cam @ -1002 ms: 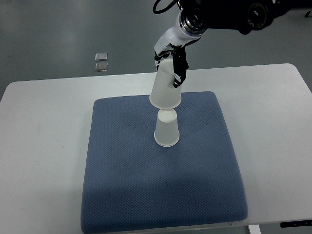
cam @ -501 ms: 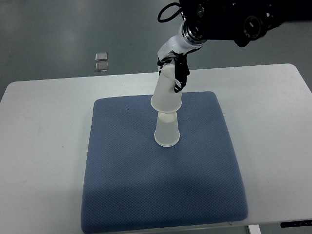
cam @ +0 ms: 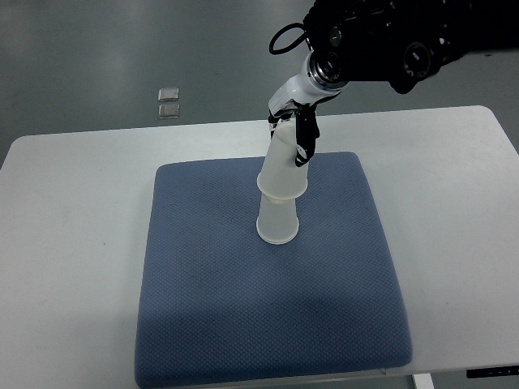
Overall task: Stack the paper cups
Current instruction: 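Lower the held cup onto the upside-down cup on the pad, then open the right hand fingers to release the stacked cup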
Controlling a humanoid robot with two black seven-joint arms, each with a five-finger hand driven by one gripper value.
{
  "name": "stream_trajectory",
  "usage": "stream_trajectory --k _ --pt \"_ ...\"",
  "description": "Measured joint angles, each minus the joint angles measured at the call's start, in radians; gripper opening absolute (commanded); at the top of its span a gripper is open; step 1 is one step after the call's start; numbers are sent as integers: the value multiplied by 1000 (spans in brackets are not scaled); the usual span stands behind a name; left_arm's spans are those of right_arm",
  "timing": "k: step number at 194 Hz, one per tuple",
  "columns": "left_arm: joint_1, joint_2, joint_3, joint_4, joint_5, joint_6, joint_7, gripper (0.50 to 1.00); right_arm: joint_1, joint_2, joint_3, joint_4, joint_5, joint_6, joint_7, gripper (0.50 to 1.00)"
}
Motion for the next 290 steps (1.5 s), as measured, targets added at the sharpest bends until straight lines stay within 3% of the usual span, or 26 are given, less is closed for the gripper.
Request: stream_trajectory --k 34,48,75,169,290 --pt "0 0 0 1 0 0 0 1000 -11 0 0 1 1 -6 0 639" --pt "0 0 0 1 0 0 0 1000 -15 0 0 2 1 -7 0 678" --pt "0 0 0 1 0 0 0 1000 -22 0 1 2 1 -7 0 709" --pt "0 0 0 1 0 0 0 1000 -29 0 5 0 49 -17 0 782" --pt "0 0 0 1 0 0 0 1000 -29 0 8 0 52 -24 0 787"
